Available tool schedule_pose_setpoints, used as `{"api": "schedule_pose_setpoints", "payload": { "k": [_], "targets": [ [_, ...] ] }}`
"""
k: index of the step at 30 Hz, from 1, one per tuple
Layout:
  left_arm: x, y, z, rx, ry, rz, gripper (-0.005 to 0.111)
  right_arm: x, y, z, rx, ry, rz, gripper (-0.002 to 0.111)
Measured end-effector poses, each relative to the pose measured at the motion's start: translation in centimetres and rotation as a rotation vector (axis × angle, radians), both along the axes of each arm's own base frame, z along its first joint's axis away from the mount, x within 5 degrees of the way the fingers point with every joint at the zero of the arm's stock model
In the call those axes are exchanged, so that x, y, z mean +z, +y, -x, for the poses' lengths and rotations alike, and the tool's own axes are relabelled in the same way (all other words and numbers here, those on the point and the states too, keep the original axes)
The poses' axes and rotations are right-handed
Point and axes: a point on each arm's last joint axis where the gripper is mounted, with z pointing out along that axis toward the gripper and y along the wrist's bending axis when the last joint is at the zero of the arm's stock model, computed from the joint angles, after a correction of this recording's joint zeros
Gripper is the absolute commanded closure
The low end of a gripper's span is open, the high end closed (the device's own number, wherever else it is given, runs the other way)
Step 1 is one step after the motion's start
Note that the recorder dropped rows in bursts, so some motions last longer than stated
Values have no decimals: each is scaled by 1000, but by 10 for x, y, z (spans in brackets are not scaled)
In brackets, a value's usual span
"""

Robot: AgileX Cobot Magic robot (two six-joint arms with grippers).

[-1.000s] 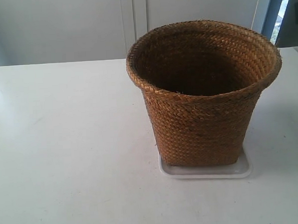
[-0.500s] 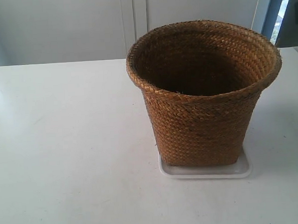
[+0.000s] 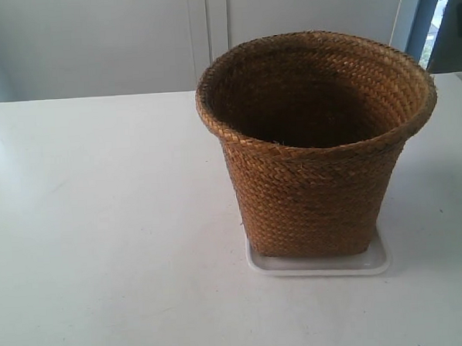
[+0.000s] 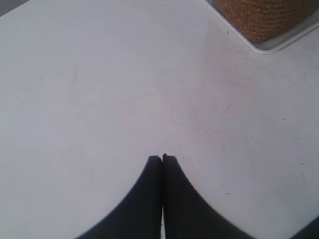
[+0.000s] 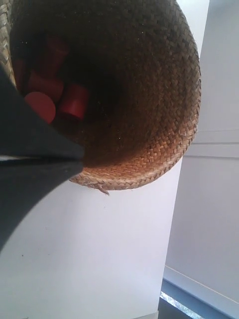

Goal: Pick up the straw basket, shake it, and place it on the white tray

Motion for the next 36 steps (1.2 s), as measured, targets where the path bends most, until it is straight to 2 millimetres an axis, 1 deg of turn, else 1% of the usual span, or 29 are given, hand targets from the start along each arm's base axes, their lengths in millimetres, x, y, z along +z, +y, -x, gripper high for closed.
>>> {"api": "schedule_pose_setpoints", "payload": {
  "k": [3, 7, 10, 15, 18, 22, 25, 28, 36],
  "targets": [
    [0, 3, -1, 75, -6, 3, 107, 0, 0, 0, 0, 0, 0, 108],
    [-12, 8, -6, 182, -84, 18, 107, 0, 0, 0, 0, 0, 0, 108],
    [-29, 11, -5, 236, -173, 38, 107, 0, 0, 0, 0, 0, 0, 108],
    [-67, 17, 10, 335, -280, 68, 107, 0, 0, 0, 0, 0, 0, 108],
    [-78, 18, 12, 394, -387, 107, 107, 0, 0, 0, 0, 0, 0, 108],
    [-89, 18, 14, 401, -504, 152, 107, 0, 0, 0, 0, 0, 0, 108],
    [-107, 16, 15, 398, -498, 176, 107, 0, 0, 0, 0, 0, 0, 108],
    [-128, 15, 9, 399, -438, 188, 107, 0, 0, 0, 0, 0, 0, 108],
    [-161, 14, -1, 394, -412, 189, 107, 0, 0, 0, 0, 0, 0, 108]
  ]
}}
